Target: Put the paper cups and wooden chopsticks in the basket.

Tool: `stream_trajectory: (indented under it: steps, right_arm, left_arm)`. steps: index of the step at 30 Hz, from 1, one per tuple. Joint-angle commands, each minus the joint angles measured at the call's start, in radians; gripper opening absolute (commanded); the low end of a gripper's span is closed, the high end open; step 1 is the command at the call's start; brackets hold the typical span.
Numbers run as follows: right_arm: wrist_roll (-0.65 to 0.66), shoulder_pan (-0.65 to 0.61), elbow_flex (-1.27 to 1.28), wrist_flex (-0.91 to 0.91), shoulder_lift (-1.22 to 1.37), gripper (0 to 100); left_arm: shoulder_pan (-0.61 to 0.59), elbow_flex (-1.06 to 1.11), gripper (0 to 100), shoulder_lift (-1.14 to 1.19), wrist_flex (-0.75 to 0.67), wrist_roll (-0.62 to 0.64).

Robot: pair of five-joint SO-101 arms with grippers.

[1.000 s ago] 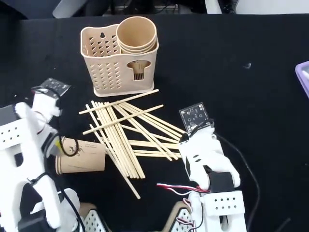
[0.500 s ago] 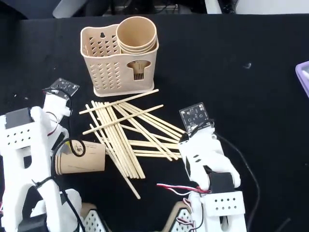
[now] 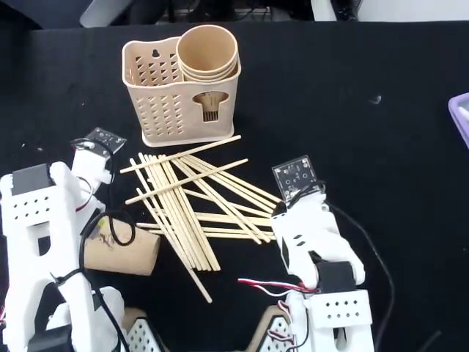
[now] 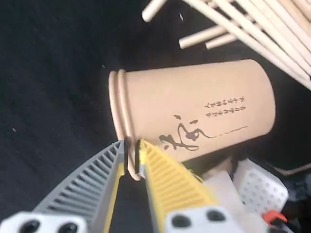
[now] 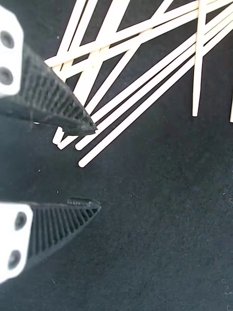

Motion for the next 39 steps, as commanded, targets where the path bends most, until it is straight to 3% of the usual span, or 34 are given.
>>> stream_trajectory:
  steps: [1,4,9,17,20,25,28,31,34,39]
  right_arm:
    - [-0.003,-0.011,-0.015,-0.018,-0.015,21.9]
    - [-0.005,-0.011,-0.015,-0.018,-0.015,21.9]
    - [-0.005,-0.011,-0.015,-0.018,-0.015,21.9]
    - [-0.002,-0.009,-0.016,-0.018,-0.015,21.9]
    - [-0.006,-0.011,-0.018,-0.018,-0.015,22.0]
    - [0.005,-0.048,-0.056,0.029,-0.015,22.1]
    - [0.061,-0.152,-0.157,0.118,-0.015,21.9]
    - [0.098,-0.351,-0.188,0.153,-0.001,21.9]
    - [0.1,-0.485,-0.182,0.146,0.044,21.9]
    - [0.092,-0.511,-0.174,0.106,0.114,21.9]
  left_arm:
    - [0.005,-0.091,3,-0.003,0.101,0.005]
    - [-0.002,-0.203,3,-0.003,0.183,0.002]
    - [-0.07,-0.355,3,-0.005,0.181,-0.006]
    - [-0.26,-0.473,4,0.008,0.163,-0.184]
    - [-0.355,-0.389,8,0.008,0.049,-0.146]
    - [-0.456,-0.001,16,-0.002,-0.339,-0.126]
    - [-0.409,0.186,13,-0.003,-0.46,-0.124]
    - [-0.314,0.243,12,-0.003,-0.445,-0.075]
    - [-0.216,0.231,12,-0.005,-0.387,0.012]
    - [-0.093,0.085,12,-0.005,-0.201,0.087]
